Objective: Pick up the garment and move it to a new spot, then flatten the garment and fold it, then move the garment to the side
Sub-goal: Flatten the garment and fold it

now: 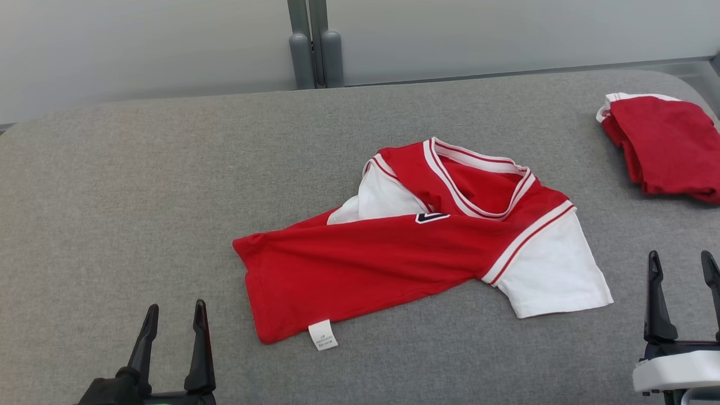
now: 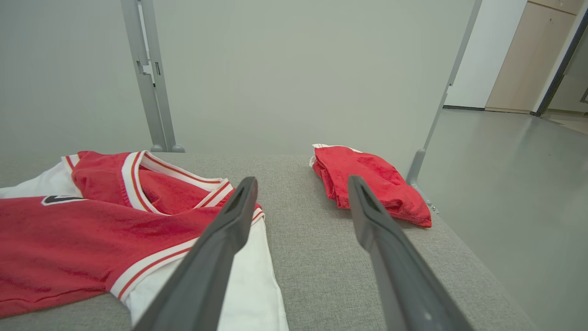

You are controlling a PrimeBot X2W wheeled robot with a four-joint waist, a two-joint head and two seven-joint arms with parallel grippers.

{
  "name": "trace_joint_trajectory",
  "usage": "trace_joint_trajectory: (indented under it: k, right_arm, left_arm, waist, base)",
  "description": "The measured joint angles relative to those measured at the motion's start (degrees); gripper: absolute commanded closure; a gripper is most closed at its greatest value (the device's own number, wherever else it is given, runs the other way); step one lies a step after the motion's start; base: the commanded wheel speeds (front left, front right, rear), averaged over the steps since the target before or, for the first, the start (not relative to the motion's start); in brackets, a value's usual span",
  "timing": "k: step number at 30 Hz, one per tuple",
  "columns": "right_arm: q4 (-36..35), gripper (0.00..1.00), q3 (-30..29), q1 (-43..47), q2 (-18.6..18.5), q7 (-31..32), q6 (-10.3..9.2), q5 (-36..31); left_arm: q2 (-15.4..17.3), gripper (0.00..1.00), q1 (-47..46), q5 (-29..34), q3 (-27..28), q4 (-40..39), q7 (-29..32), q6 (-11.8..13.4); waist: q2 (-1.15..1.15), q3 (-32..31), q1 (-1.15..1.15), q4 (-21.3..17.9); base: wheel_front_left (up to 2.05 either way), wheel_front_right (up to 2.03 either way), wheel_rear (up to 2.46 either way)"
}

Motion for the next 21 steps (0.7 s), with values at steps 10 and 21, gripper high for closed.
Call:
trace_joint_trajectory:
  k: [10,21]
  right_arm:
    - [11.61,0.0,3.9,-4.46,-6.38,1.6,0.0,3.23]
    - [27.41,0.0,18.81,-14.94,-15.85,18.02,0.01,10.05]
  left_arm:
    - [-0.01,0.0,-1.69,-1.25,-4.33,4.07,-0.01,-0.11]
    - [-0.18,0.0,-8.85,-6.37,-13.28,15.73,11.56,-1.15]
  waist:
    - [0.0,1.36,0.0,-0.75]
    - [0.0,3.48,0.0,-0.44]
  base:
    - [0.0,0.0,0.0]
    - [0.0,0.0,0.0]
